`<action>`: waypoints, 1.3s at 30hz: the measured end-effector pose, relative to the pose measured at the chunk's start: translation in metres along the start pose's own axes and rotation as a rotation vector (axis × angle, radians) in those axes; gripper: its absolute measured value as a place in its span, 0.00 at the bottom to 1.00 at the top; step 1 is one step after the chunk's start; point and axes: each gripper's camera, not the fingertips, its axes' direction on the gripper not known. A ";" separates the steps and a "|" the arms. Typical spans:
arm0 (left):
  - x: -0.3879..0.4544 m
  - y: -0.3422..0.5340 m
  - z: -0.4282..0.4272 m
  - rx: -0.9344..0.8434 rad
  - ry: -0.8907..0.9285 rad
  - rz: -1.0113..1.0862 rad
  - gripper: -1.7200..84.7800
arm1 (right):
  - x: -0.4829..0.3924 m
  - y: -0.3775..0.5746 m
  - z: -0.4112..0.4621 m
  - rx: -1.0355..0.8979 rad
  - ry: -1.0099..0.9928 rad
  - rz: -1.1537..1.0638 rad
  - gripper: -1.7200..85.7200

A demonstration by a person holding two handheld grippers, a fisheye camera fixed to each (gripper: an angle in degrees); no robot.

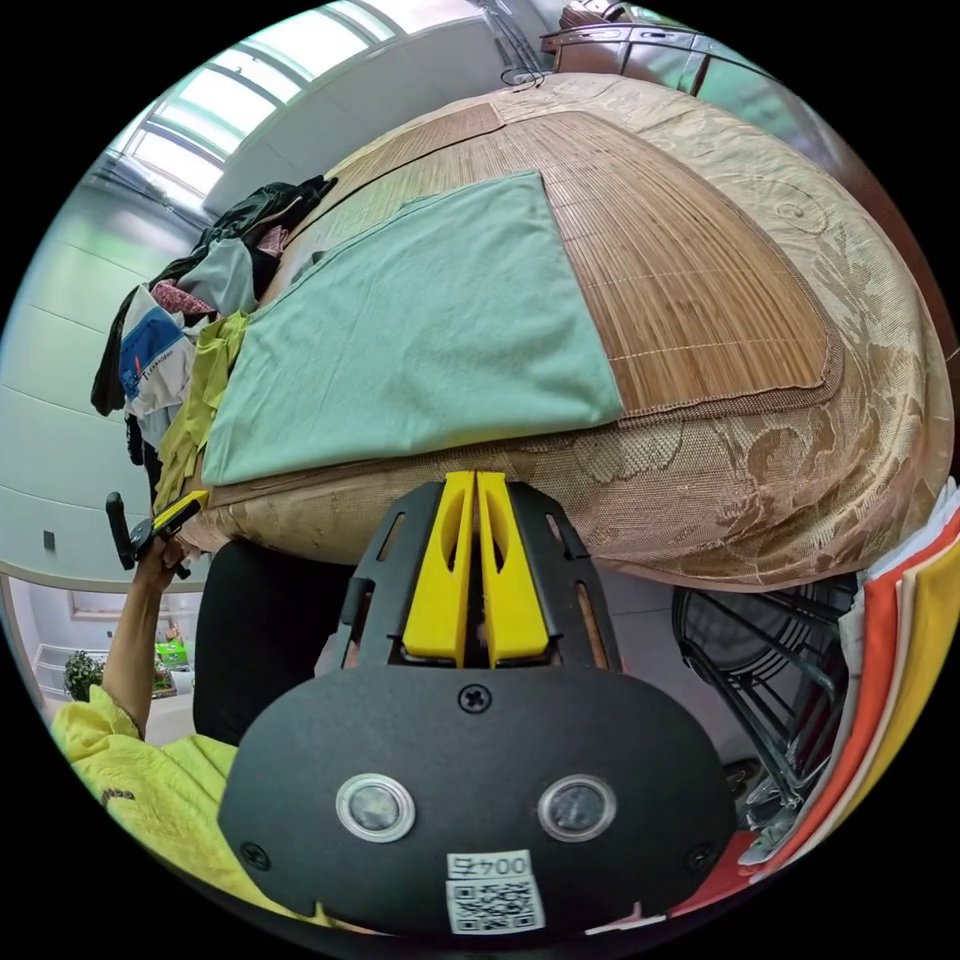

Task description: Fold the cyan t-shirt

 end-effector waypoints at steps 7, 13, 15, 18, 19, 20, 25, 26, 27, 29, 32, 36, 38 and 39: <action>0.012 0.011 0.036 -0.034 -0.083 0.021 0.02 | -0.013 -0.002 -0.020 0.015 0.014 -0.019 0.04; 0.008 0.021 0.068 -0.094 -0.062 -0.073 0.03 | -0.036 -0.004 -0.048 0.012 -0.015 -0.116 0.14; 0.011 0.027 0.078 -0.094 -0.067 -0.070 0.03 | -0.037 -0.005 -0.059 0.012 -0.002 -0.125 0.14; 0.019 0.040 0.093 -0.082 -0.089 -0.064 0.05 | -0.025 -0.003 -0.087 0.051 -0.016 -0.102 0.14; 0.020 0.044 0.098 -0.088 -0.083 -0.095 0.07 | -0.017 0.001 -0.104 0.097 -0.018 -0.078 0.14; 0.020 0.048 0.103 -0.089 -0.058 -0.113 0.08 | -0.013 0.003 -0.114 0.122 -0.024 -0.066 0.14; 0.046 0.068 0.105 -0.006 0.012 -0.142 0.12 | 0.061 0.041 -0.194 0.355 -0.194 0.053 0.15; 0.065 0.072 0.100 0.042 0.030 -0.125 0.13 | 0.071 0.044 -0.200 0.364 -0.219 0.068 0.15; 0.075 0.073 0.099 0.058 0.040 -0.114 0.13 | 0.093 0.049 -0.207 0.373 -0.270 0.098 0.15; 0.128 0.073 0.103 0.099 0.092 -0.048 0.16 | 0.123 0.053 -0.217 0.393 -0.333 0.154 0.15; 0.218 0.063 0.117 0.108 0.124 0.092 0.17 | 0.165 0.052 -0.229 0.401 -0.442 0.248 0.15; 0.344 0.046 0.135 0.145 0.111 0.278 0.17 | 0.196 0.041 -0.249 0.408 -0.525 0.327 0.15; 0.433 0.036 0.154 0.168 0.057 0.421 0.17 | 0.205 0.035 -0.254 0.394 -0.556 0.354 0.15; 0.455 0.034 0.159 0.168 0.046 0.458 0.17 | 0.209 0.030 -0.257 0.376 -0.565 0.363 0.14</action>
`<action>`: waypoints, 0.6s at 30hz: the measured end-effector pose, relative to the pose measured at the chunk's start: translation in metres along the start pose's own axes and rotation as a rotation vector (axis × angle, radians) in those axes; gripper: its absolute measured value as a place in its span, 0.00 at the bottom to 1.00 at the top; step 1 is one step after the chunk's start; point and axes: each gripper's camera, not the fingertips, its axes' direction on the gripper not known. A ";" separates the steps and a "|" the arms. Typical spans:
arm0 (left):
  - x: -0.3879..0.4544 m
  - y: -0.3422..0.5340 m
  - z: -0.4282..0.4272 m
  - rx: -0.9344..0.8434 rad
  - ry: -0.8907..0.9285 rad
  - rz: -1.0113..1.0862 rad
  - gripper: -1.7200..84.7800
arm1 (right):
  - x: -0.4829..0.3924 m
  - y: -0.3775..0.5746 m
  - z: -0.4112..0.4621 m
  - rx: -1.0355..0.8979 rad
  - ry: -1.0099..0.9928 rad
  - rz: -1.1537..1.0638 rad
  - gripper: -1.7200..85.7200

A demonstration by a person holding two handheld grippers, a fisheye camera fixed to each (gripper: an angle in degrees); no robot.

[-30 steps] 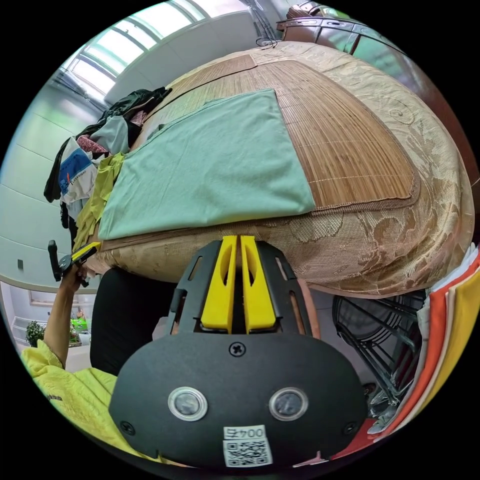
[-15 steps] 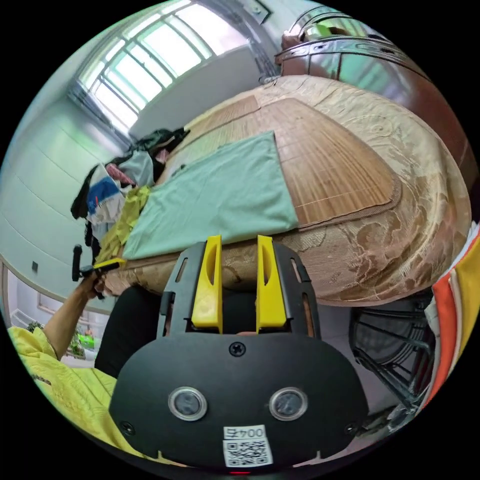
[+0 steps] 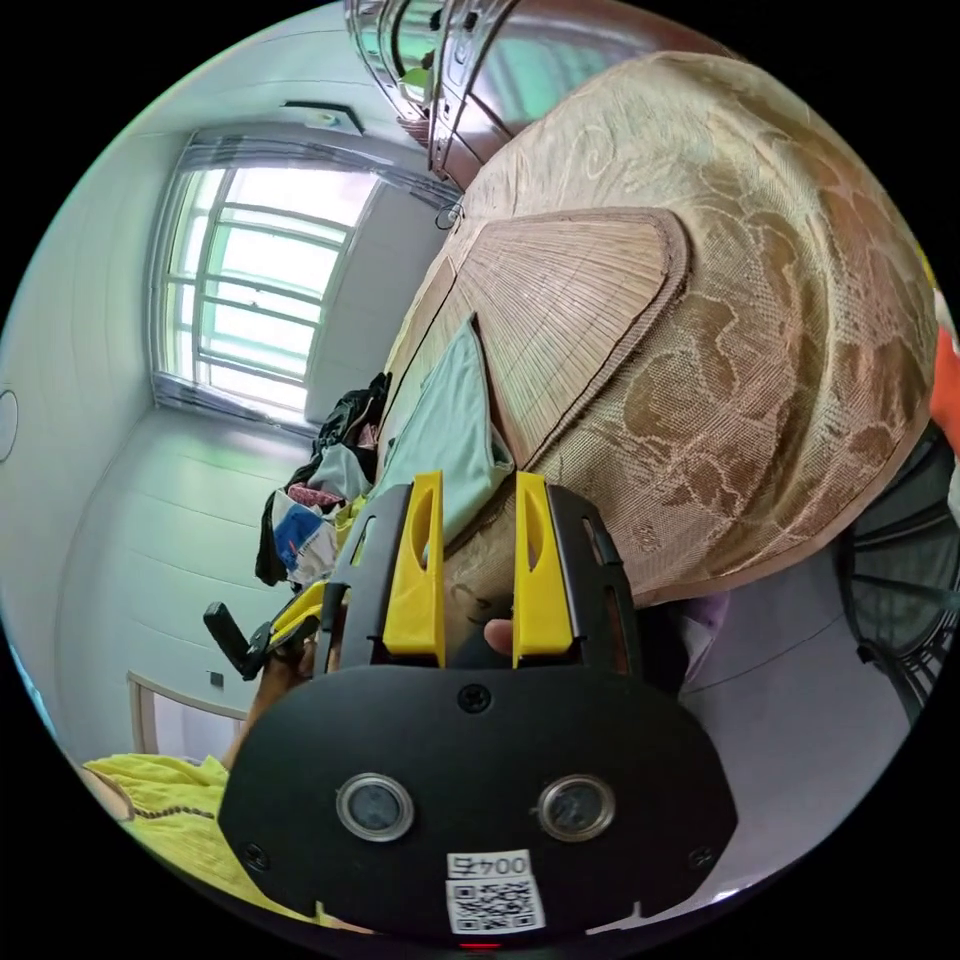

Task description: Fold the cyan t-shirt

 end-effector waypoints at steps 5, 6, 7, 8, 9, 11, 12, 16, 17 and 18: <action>0.152 -0.076 0.084 -0.053 -0.007 0.264 0.17 | 0.004 -0.022 -0.016 -0.026 0.015 0.051 0.09; 0.167 -0.082 0.094 -0.060 -0.012 0.286 0.17 | 0.004 -0.028 -0.021 -0.041 0.019 0.061 0.07; 0.194 -0.093 0.112 -0.072 -0.032 0.326 0.17 | 0.003 -0.033 -0.028 -0.050 0.012 0.062 0.06; 0.219 -0.103 0.127 -0.071 -0.055 0.352 0.17 | 0.001 -0.035 -0.032 -0.049 0.002 0.059 0.05; 0.231 -0.107 0.134 -0.068 -0.063 0.364 0.17 | -0.003 -0.040 -0.041 -0.045 -0.017 0.053 0.04; 0.274 -0.122 0.158 -0.068 -0.080 0.400 0.17 | -0.011 -0.047 -0.052 -0.059 -0.026 0.041 0.04; 0.283 -0.125 0.164 -0.069 -0.089 0.407 0.17 | -0.017 -0.051 -0.058 -0.069 -0.028 0.030 0.03; 0.337 -0.140 0.200 -0.077 -0.199 0.454 0.15 | -0.028 -0.068 -0.075 -0.104 -0.060 0.011 0.03; 0.348 -0.144 0.211 -0.088 -0.230 0.464 0.15 | -0.029 -0.070 -0.078 -0.107 -0.067 0.010 0.03; 0.353 -0.146 0.216 -0.095 -0.242 0.468 0.14 | -0.031 -0.075 -0.083 -0.113 -0.075 0.008 0.03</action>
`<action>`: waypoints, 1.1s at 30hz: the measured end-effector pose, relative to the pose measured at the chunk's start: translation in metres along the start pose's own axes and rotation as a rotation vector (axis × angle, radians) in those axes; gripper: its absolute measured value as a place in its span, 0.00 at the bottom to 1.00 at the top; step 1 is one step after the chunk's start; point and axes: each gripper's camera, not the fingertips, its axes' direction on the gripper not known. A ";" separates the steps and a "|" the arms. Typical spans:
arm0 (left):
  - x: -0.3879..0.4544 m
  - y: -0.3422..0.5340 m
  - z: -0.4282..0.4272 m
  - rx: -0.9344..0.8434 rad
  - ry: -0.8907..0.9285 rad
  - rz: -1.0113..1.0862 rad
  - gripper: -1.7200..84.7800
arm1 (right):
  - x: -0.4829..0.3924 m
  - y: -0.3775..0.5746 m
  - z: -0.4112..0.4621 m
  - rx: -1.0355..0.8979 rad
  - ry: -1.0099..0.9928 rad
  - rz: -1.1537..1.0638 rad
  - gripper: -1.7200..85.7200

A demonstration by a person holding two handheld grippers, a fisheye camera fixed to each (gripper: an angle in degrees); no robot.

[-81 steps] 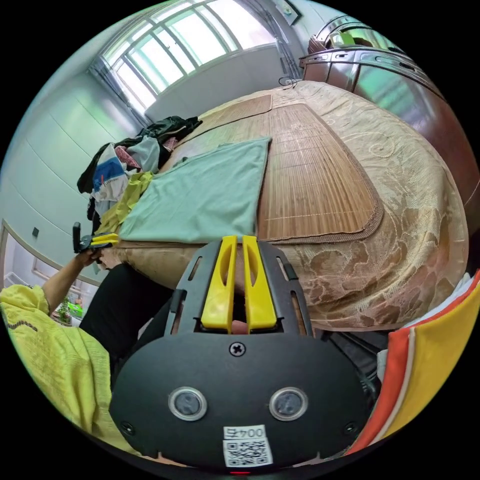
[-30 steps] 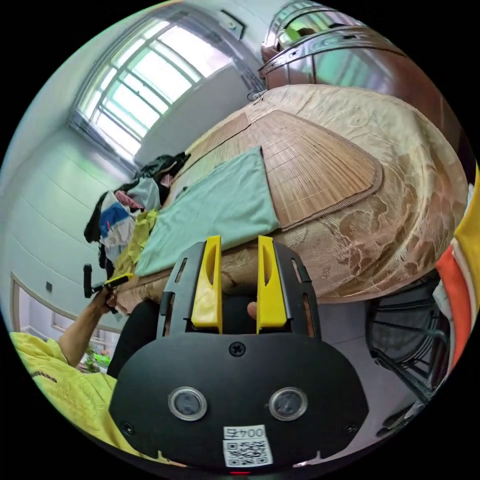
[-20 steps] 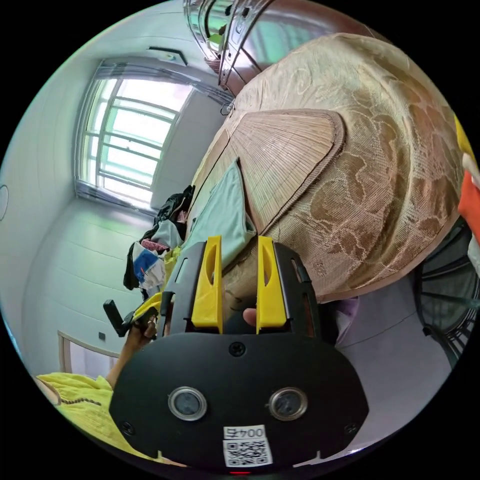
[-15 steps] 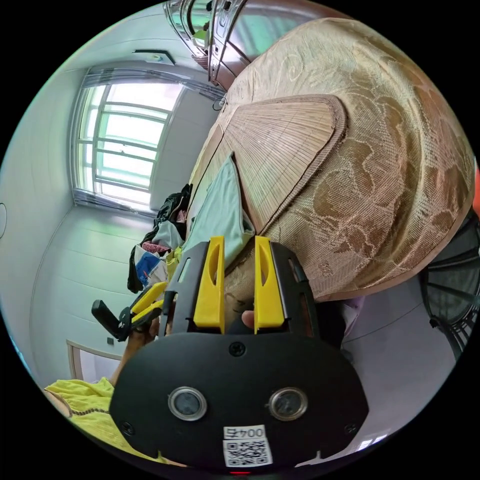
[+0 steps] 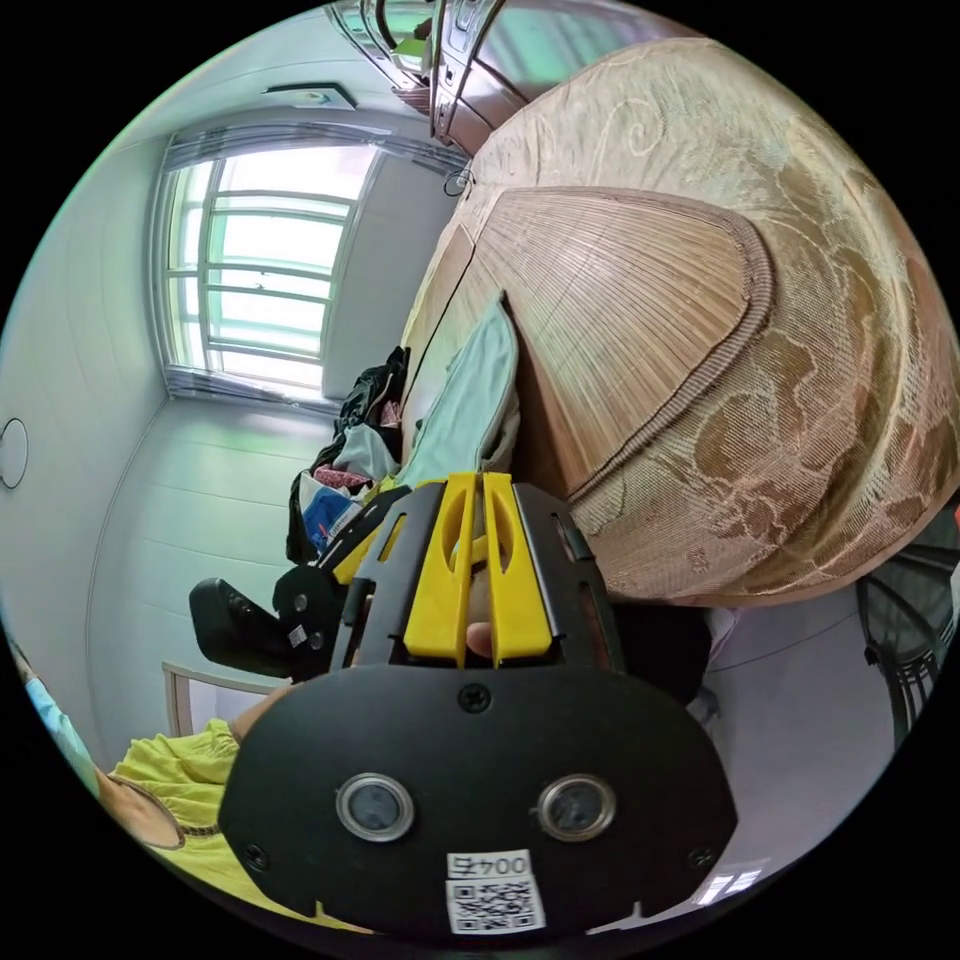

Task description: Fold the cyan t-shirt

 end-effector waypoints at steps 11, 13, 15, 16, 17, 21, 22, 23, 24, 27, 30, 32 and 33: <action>-0.008 -0.013 -0.018 0.030 0.034 -0.196 0.03 | 0.041 -0.019 -0.046 -0.007 -0.156 0.010 0.12; -0.007 -0.007 -0.033 0.044 0.062 -0.205 0.03 | 0.077 -0.019 -0.050 -0.006 -0.263 0.065 0.15; -0.006 -0.001 -0.048 0.053 0.090 -0.216 0.03 | 0.102 -0.020 -0.048 -0.025 -0.315 0.102 0.16; -0.005 0.005 -0.059 0.063 0.105 -0.219 0.03 | 0.117 -0.020 -0.046 -0.032 -0.337 0.125 0.17; -0.003 0.010 -0.071 0.072 0.115 -0.221 0.03 | 0.124 -0.020 -0.045 -0.034 -0.341 0.134 0.17; -0.002 0.031 -0.112 0.110 0.164 -0.228 0.03 | 0.152 -0.022 -0.037 -0.048 -0.310 0.154 0.20; -0.003 0.040 -0.128 0.127 0.179 -0.234 0.03 | 0.157 -0.023 -0.032 -0.055 -0.299 0.149 0.20; -0.005 0.050 -0.143 0.144 0.197 -0.238 0.03 | 0.160 -0.023 -0.030 -0.058 -0.294 0.147 0.20; -0.006 0.055 -0.150 0.152 0.205 -0.240 0.03 | 0.166 -0.023 -0.024 -0.065 -0.288 0.144 0.20; -0.018 0.078 -0.185 0.180 0.261 -0.261 0.03 | 0.186 -0.025 -0.008 -0.079 -0.261 0.145 0.20; -0.034 0.100 -0.217 0.206 0.293 -0.289 0.03 | 0.211 -0.024 0.009 -0.087 -0.243 0.154 0.19; -0.050 0.113 -0.240 0.232 0.308 -0.302 0.03 | 0.228 -0.024 0.017 -0.097 -0.220 0.164 0.17; -0.054 0.115 -0.245 0.237 0.308 -0.305 0.03 | 0.239 -0.024 0.023 -0.109 -0.207 0.158 0.15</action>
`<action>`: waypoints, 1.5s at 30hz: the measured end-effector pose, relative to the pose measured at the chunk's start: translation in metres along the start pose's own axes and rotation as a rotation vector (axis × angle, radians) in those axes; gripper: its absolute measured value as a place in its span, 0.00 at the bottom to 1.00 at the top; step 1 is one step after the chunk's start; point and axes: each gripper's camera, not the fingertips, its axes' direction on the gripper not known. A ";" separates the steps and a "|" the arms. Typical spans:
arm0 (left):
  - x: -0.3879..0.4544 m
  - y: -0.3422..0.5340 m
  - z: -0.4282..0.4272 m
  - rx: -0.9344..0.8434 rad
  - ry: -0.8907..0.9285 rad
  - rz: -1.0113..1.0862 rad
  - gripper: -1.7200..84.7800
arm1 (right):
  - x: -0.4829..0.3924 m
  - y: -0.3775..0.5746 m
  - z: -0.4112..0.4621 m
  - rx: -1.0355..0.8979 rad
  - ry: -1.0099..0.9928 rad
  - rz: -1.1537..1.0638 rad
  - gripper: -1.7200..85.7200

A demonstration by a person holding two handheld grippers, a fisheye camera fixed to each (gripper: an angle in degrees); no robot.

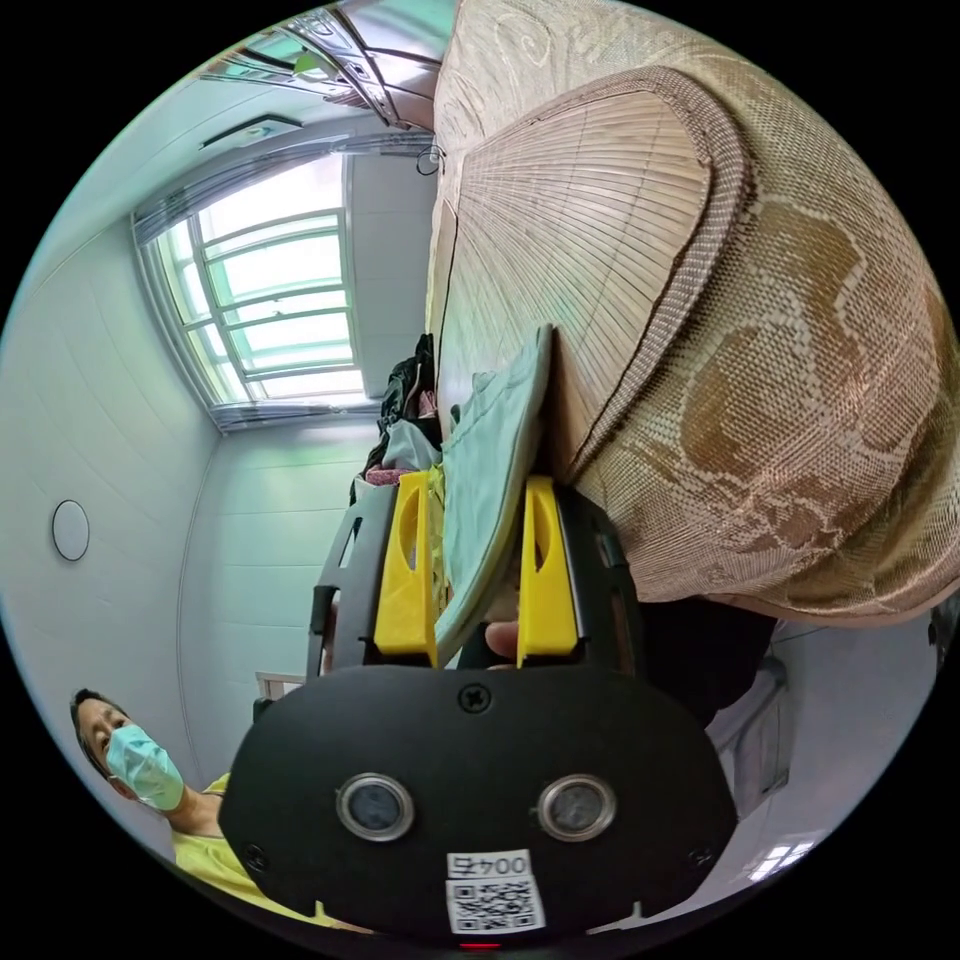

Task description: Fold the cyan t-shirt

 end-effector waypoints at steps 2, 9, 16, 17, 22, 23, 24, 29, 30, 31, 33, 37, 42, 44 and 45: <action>-0.016 -0.004 -0.020 0.009 0.001 -0.004 0.03 | 0.019 -0.001 0.006 -0.007 0.026 -0.001 0.12; -0.088 -0.019 -0.089 0.049 0.012 -0.077 0.03 | 0.061 0.003 0.030 0.001 0.060 -0.010 0.05; -0.226 -0.002 -0.210 0.168 0.086 -0.306 0.03 | 0.012 -0.004 0.094 -0.022 0.151 -0.098 0.05; -0.255 0.007 -0.232 0.192 0.104 -0.356 0.03 | 0.006 -0.005 0.104 -0.027 0.163 -0.111 0.05; -0.387 0.057 -0.312 0.299 0.171 -0.561 0.03 | -0.033 -0.013 0.214 -0.086 0.254 -0.225 0.05; -0.421 0.071 -0.327 0.317 0.184 -0.605 0.03 | -0.034 -0.014 0.228 -0.094 0.262 -0.234 0.05; -0.438 0.078 -0.334 0.325 0.192 -0.626 0.03 | -0.035 -0.016 0.257 -0.110 0.278 -0.249 0.05; -0.583 0.143 -0.380 0.362 0.289 -0.800 0.03 | -0.016 -0.028 0.372 -0.174 0.356 -0.288 0.05; -0.598 0.150 -0.384 0.368 0.302 -0.818 0.03 | -0.007 -0.031 0.400 -0.190 0.379 -0.295 0.05; -0.626 0.166 -0.390 0.382 0.325 -0.856 0.03 | 0.003 -0.034 0.426 -0.205 0.398 -0.300 0.05; -0.663 0.190 -0.396 0.402 0.363 -0.917 0.03 | 0.021 -0.038 0.465 -0.228 0.434 -0.307 0.05; -0.727 0.239 -0.404 0.449 0.417 -1.035 0.03 | 0.068 -0.047 0.546 -0.273 0.526 -0.324 0.05; -0.776 0.282 -0.419 0.488 0.436 -1.152 0.03 | 0.131 -0.056 0.618 -0.317 0.586 -0.310 0.05; -0.797 0.296 -0.429 0.508 0.441 -1.193 0.03 | 0.152 -0.058 0.636 -0.316 0.609 -0.297 0.05; -0.802 0.299 -0.431 0.514 0.446 -1.204 0.03 | 0.164 -0.059 0.646 -0.308 0.622 -0.294 0.05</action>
